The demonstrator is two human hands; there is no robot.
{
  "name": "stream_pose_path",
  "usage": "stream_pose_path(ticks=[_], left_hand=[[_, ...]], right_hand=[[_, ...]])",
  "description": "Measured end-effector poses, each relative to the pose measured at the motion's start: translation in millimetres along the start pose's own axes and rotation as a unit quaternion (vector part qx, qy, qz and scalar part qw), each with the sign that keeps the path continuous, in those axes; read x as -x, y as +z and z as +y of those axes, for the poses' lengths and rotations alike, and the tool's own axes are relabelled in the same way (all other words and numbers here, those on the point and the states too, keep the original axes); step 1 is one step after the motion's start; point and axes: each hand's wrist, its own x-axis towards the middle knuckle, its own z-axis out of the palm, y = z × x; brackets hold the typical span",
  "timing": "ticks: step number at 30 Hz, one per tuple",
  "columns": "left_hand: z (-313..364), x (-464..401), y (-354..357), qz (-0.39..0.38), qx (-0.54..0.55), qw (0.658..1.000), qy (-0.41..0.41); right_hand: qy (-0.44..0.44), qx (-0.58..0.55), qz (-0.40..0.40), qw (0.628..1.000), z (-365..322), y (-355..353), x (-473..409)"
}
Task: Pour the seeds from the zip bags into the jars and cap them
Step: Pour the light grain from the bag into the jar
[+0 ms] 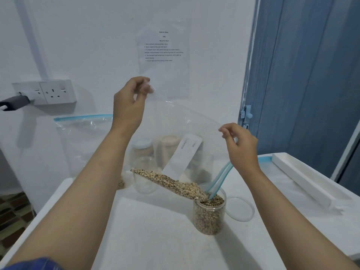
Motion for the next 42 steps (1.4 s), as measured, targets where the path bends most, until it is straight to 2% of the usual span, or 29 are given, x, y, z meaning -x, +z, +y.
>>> stream_pose_path(ticks=[7,14,17,19,21,26,30,33,42], left_hand=[[-13.2,19.9,-6.6,-0.057,-0.081,0.995,0.002],[-16.5,22.8,-19.8,-0.137,0.008,0.987,-0.086],[-20.8,25.3,-28.7,-0.163,-0.093,0.979,-0.086],[-26.1,28.0,-35.7,-0.152,-0.128,0.978,-0.063],[-31.4,30.6,-43.0,-0.136,-0.118,0.982,-0.055],[-40.0,42.3,-47.3,-0.144,-0.094,0.982,-0.079],[-43.9,44.0,-39.7,-0.107,-0.065,0.988,-0.085],[-38.9,36.5,-35.0,-0.082,-0.062,0.992,-0.077],[-18.4,14.6,-26.0,-0.074,-0.076,0.993,-0.060]], right_hand=[[-0.006,-0.045,0.014,0.999,5.8,4.9,9.7],[-0.008,-0.060,0.008,0.998,7.6,7.4,7.7],[-0.014,-0.069,0.010,0.997,8.9,7.9,7.3],[-0.013,-0.073,0.009,0.997,9.2,8.4,8.2],[-0.014,-0.074,0.007,0.997,9.2,8.6,9.4],[-0.031,-0.066,0.002,0.997,6.5,8.4,8.8],[-0.033,-0.058,0.006,0.998,4.5,7.8,7.7],[-0.027,-0.052,0.012,0.998,2.5,5.2,4.8],[-0.003,-0.046,0.042,0.998,0.4,-2.5,1.2]])
